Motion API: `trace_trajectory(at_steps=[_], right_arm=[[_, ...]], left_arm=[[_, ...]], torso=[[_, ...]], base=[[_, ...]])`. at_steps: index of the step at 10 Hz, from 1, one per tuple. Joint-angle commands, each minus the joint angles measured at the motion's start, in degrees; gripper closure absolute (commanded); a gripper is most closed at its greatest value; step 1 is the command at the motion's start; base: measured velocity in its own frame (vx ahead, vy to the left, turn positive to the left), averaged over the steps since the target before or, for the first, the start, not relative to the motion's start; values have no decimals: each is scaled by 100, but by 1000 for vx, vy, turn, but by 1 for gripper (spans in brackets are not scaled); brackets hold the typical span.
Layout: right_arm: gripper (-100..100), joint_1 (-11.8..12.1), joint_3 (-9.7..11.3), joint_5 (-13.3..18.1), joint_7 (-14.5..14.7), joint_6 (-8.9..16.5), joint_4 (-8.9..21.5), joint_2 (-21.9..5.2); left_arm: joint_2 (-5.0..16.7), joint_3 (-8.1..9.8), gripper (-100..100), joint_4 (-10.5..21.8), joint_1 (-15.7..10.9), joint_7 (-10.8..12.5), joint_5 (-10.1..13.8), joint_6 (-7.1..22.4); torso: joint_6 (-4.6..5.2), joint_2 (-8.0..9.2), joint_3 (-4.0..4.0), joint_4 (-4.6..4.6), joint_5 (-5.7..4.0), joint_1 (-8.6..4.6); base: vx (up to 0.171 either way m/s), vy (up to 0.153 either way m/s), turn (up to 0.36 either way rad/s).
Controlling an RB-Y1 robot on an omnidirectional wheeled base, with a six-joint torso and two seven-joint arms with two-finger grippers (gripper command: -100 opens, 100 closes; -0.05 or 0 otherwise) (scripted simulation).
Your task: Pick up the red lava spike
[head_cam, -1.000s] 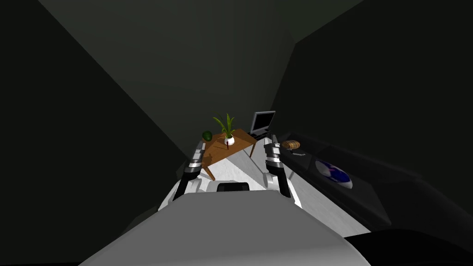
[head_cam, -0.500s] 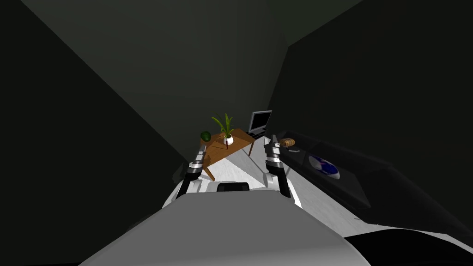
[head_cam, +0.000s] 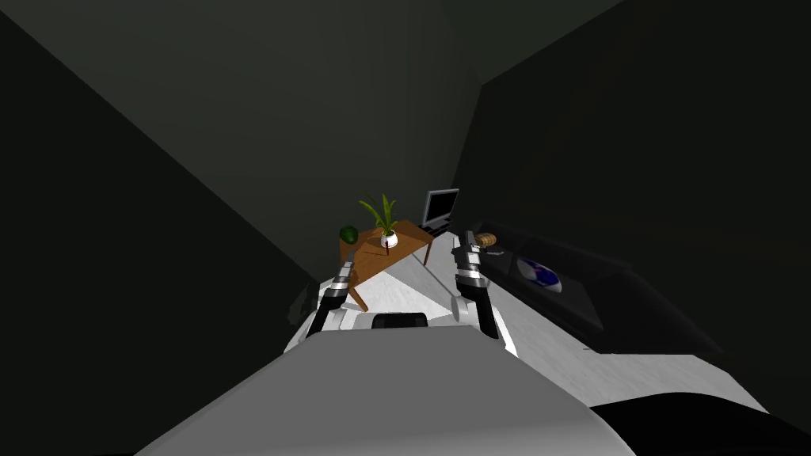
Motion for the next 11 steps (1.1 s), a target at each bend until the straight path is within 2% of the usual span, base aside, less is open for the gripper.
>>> trace_trajectory(at_steps=[1,2,3,4,5,6,7,8,10,11], right_arm=[[0,0,0,0,0,0,0,0],[0,1,0,0,0,0,0,0],[0,0,0,0,0,0,0,0],[0,1,0,0,0,0,0,0],[0,0,0,0,0,0,0,0],[0,1,0,0,0,0,0,0],[0,0,0,0,0,0,0,0],[0,1,0,0,0,0,0,0],[0,1,-1,0,0,0,0,0],[0,1,-1,0,0,0,0,0]], left_arm=[[-6,-8,-100,267,-31,-125,15,-56],[-3,-10,-100,437,-122,-334,55,-117],[-3,-10,-100,573,-122,-334,55,-117],[-2,-16,-100,743,-217,-548,93,-184],[-2,-16,-100,936,-217,-548,93,-184],[1,-25,-100,1104,-317,-765,130,-255],[1,-25,-100,1263,-317,-765,130,-255],[8,-38,-100,1463,-422,-986,165,-332],[8,-38,-100,1690,-422,-986,165,-332],[21,-55,-100,1928,-530,-1208,197,-414]], torso=[[0,0,0,0,0,0],[-2,-2,-1,0,0,-1],[1,-2,-1,0,0,1],[-3,-4,-2,-1,0,0],[0,-3,-2,0,0,2],[-3,-4,-2,-1,0,0],[0,-7,-4,-1,-1,-3],[-3,-9,-5,-2,-1,-2],[-3,-8,-4,-2,0,-2],[-4,-12,-6,-2,-2,-7]], base=[[-25,40,-94],[-28,45,-180],[-22,41,-99],[-28,44,-173],[-22,40,-87],[-16,33,-155],[-14,33,-98],[-19,36,-164],[-8,27,-53],[0,24,-213]])
